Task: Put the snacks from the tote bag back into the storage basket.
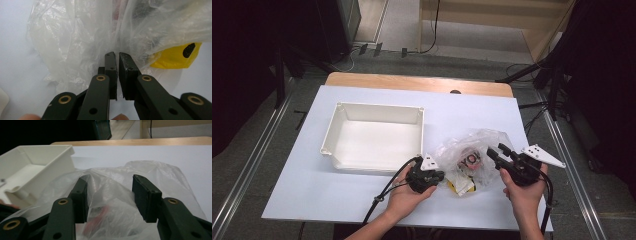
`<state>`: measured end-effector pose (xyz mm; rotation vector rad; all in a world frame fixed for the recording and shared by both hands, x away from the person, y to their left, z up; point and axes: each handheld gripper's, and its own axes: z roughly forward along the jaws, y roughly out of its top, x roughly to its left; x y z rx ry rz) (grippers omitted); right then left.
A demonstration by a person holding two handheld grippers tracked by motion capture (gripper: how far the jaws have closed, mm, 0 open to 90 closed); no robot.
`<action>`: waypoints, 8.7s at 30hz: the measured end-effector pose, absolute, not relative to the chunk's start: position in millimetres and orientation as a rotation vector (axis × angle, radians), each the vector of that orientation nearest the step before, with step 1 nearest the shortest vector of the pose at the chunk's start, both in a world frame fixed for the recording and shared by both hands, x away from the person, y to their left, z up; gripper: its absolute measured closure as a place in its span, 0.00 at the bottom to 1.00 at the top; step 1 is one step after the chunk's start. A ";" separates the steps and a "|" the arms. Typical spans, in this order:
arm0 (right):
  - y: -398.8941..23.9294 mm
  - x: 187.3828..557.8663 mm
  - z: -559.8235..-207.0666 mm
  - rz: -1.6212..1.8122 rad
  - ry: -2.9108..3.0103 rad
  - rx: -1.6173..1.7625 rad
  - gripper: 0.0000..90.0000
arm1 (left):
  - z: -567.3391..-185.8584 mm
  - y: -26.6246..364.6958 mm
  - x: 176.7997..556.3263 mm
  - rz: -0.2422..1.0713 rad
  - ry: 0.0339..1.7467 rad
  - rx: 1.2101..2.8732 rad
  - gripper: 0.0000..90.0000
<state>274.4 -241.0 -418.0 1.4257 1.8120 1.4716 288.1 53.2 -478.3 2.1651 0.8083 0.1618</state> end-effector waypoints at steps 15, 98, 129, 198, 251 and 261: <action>-228.8 258.7 -445.9 1.358 1.899 1.467 0.95 | -478.2 54.6 288.7 0.152 0.816 2.163 0.94; -227.9 334.7 -418.1 1.402 1.890 1.489 0.60 | -438.6 48.3 289.7 0.286 0.869 1.993 0.84; -171.1 279.1 -436.2 1.212 1.924 1.250 0.83 | -425.3 86.1 294.8 0.233 0.920 1.856 0.95; -233.7 341.5 -436.2 1.404 1.922 1.424 1.00 | -475.4 71.3 287.0 0.291 0.915 2.094 1.00; -204.5 254.8 -461.2 1.332 2.069 1.358 1.00 | -477.0 73.7 287.2 0.228 0.895 2.096 0.94; -193.4 259.9 -478.0 1.250 2.177 1.391 0.99 | -477.0 73.6 286.9 0.227 0.895 2.093 0.94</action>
